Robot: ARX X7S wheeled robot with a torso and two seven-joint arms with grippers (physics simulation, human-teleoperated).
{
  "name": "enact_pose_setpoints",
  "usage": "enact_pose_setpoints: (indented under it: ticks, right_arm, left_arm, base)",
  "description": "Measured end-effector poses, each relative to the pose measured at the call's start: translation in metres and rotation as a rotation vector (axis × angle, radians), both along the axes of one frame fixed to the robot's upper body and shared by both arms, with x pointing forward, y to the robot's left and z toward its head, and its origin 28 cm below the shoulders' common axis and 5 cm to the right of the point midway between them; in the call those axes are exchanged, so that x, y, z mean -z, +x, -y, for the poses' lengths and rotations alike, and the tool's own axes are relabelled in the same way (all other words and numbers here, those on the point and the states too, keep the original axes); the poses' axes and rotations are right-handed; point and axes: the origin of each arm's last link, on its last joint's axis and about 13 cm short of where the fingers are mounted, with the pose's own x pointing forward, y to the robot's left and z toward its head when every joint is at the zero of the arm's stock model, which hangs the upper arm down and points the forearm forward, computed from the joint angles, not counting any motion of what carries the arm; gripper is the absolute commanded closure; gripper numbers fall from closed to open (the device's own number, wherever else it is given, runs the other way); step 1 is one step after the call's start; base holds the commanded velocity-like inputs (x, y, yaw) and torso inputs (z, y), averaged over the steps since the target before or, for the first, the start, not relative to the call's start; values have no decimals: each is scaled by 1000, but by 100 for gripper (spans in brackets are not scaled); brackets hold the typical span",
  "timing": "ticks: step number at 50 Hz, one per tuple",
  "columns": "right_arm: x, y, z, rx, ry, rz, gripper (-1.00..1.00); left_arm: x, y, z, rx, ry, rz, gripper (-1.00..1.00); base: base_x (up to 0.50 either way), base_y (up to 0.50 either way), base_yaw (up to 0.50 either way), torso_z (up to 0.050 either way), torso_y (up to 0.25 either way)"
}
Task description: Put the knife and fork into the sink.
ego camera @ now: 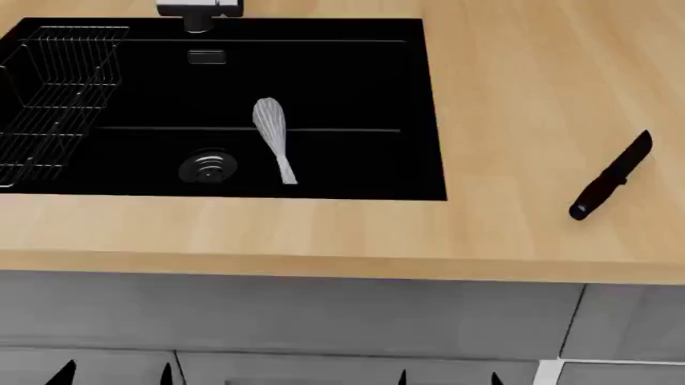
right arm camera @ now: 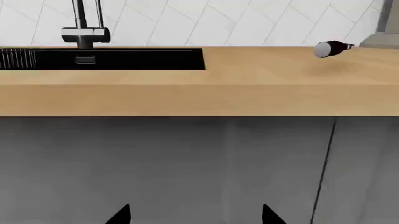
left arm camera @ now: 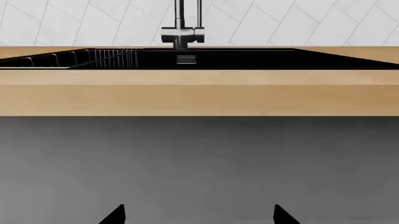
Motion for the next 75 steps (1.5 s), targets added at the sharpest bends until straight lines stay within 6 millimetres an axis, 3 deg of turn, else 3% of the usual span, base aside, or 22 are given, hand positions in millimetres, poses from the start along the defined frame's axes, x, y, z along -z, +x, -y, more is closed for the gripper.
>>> enact_pose_setpoints:
  ticks: [2,48,64,75]
  right_arm:
    - [1,-3,6,27,-1,-13,-100]
    - [-8,-2,-3,-18,-7,25,-100]
    - [-4,-1,-10,-42,11,-3,-100]
    - [-22,4,-11,-71,10,32,-100]
  left_arm:
    - [-5,4,-5,1,0,14,-100]
    - [2,-4,-2,-6,-9,8,-100]
    - [8,-12,12,65,-21,-2,-100]
    - [-8,-3,16,94,-2,39,-100]
  base:
    - [0,0,0,0,0]
    - [0,0,0,0,0]
    - [0,0,0,0,0]
    - [0,0,0,0,0]
